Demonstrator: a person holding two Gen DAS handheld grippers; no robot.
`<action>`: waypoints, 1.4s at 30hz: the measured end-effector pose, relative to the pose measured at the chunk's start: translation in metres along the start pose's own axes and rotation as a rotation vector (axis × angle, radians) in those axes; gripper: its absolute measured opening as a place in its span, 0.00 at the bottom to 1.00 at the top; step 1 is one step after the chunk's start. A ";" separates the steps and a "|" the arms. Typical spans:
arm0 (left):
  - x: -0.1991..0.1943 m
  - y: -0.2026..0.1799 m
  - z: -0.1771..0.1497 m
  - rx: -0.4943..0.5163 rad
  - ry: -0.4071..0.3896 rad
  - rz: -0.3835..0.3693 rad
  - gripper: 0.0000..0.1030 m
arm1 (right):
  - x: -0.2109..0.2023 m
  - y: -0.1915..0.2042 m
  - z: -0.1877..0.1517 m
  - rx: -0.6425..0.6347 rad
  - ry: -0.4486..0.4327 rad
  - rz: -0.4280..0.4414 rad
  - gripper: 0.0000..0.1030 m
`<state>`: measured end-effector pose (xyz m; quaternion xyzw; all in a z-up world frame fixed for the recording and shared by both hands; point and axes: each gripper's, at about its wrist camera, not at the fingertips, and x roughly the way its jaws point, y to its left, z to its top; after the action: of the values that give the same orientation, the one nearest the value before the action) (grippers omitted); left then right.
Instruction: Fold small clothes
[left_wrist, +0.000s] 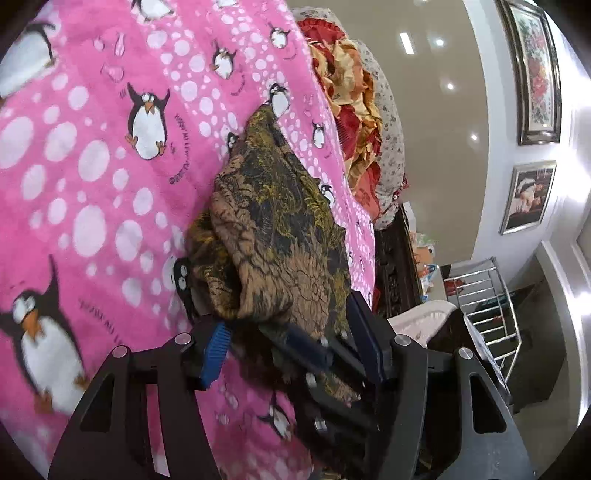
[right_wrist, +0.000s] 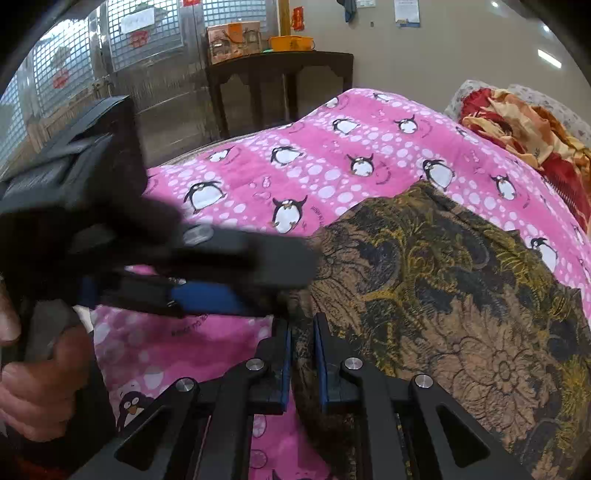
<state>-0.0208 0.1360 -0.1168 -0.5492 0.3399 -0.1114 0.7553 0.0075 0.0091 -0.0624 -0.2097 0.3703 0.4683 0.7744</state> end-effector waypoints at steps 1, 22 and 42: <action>0.002 0.003 0.002 -0.004 -0.003 0.017 0.57 | 0.000 0.000 -0.002 0.004 0.006 0.002 0.10; 0.015 -0.044 -0.040 0.538 -0.159 0.516 0.08 | 0.046 -0.139 0.134 0.436 0.281 0.036 0.75; 0.049 -0.126 -0.076 0.902 -0.151 0.387 0.08 | 0.126 -0.126 0.182 0.230 0.679 -0.093 0.39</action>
<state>-0.0062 0.0053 -0.0342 -0.1012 0.2980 -0.0649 0.9470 0.2231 0.1438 -0.0456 -0.2816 0.6467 0.2916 0.6461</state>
